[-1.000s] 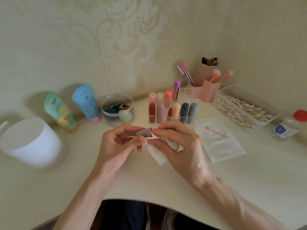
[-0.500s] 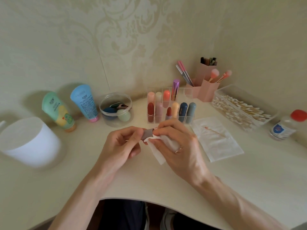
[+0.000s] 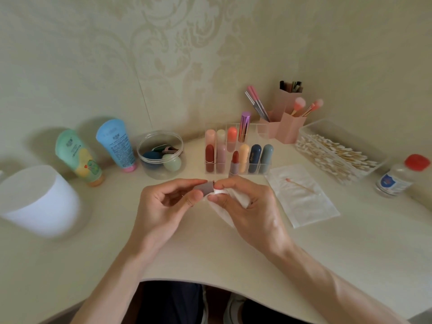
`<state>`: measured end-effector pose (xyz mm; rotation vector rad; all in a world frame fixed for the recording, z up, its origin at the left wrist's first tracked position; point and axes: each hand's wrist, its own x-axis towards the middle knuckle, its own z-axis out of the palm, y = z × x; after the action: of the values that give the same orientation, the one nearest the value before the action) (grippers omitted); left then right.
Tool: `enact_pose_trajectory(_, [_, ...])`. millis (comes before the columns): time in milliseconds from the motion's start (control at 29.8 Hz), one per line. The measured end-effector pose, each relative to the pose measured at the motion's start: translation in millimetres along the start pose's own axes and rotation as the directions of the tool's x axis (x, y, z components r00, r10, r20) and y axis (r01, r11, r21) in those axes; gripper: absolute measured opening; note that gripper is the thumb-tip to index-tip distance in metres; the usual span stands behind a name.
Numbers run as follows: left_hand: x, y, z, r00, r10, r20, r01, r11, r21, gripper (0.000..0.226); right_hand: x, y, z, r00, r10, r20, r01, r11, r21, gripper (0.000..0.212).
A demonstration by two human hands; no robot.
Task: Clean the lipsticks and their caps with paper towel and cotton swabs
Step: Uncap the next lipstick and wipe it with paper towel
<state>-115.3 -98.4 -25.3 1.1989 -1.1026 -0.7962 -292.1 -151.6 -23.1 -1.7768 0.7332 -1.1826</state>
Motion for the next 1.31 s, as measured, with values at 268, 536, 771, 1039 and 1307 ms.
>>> enact_pose_trajectory(268, [-0.8,-2.0,-1.9,0.995,0.094,-0.024,-0.092,0.991,0.093,0.028,0.7,1.5,-1.3,1.000,0.018,-0.006,-0.018,1.000,0.010,0.007])
enact_pose_trajectory(536, [-2.0,-0.6,-1.3,0.994,-0.043,0.097,0.046,0.998,-0.035,0.012,-0.5,7.8,-2.1,0.983,-0.179,-0.037,0.174,0.979,-0.105,0.014])
enact_pose_trajectory(771, [-2.7,2.8,-1.0,0.996,-0.023,0.087,0.026,0.999,-0.031,0.024,-0.3,2.2,-2.4,0.994,-0.114,0.000,0.114,0.993,-0.013,0.009])
enact_pose_trajectory(1039, [-2.2,-0.4,-1.5,0.998,0.023,0.066,-0.021,0.999,-0.024,0.014,-1.3,7.4,-1.1,0.990,-0.137,-0.012,0.136,0.989,-0.056,0.012])
enact_pose_trajectory(1307, [-4.7,2.5,1.2,0.993,-0.081,0.081,0.089,0.991,-0.096,0.025,-1.0,3.9,-1.9,0.963,-0.267,-0.027,0.262,0.958,-0.115,0.015])
